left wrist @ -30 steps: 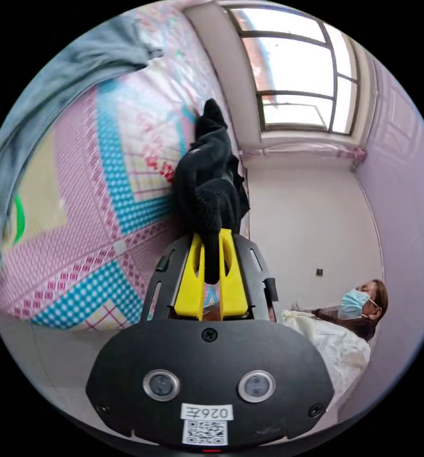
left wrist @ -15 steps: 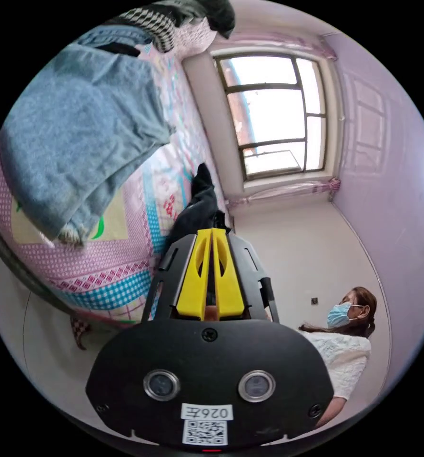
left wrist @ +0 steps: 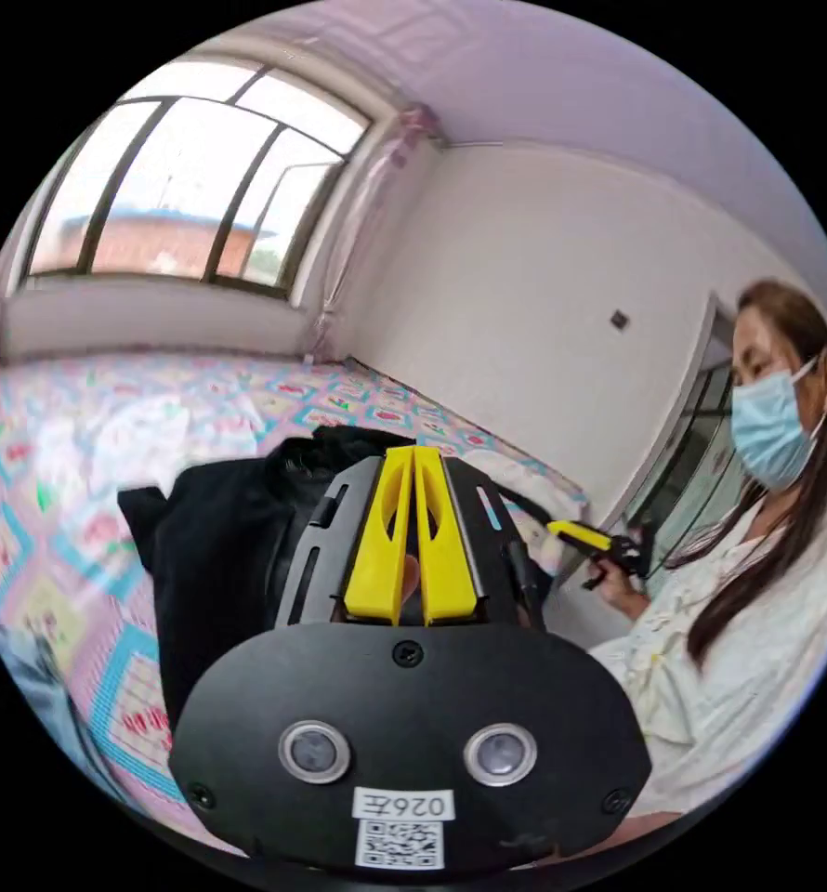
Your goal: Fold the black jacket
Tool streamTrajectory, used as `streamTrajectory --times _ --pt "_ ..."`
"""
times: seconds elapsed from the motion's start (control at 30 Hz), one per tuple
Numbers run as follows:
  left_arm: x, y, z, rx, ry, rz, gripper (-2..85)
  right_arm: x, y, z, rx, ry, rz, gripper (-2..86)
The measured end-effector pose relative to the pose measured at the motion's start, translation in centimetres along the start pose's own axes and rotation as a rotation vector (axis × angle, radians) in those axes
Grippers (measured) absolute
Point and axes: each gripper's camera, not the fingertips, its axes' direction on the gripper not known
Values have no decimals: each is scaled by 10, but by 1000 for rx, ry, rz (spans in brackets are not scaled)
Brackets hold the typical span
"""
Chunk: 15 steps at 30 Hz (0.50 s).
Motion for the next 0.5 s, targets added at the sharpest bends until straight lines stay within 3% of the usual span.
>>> streamTrajectory --times 0.07,0.13,0.23,0.27,0.37,0.5 --pt "44 -21 38 65 -80 198 -10 -17 2 -21 186 172 -68 -11" --pt "47 -28 69 126 -44 174 -10 -25 0 -11 195 190 -155 -11" --pt "8 -43 148 -36 259 99 -9 -5 -6 22 77 -62 -76 -9" --pt "-11 -41 180 -90 281 39 -9 11 -3 30 65 -194 8 -9" --pt "-43 -30 245 -195 100 -25 -5 38 20 51 20 -364 144 -7" --pt "-93 -21 316 -271 -28 -109 50 38 52 88 -154 -268 131 11"
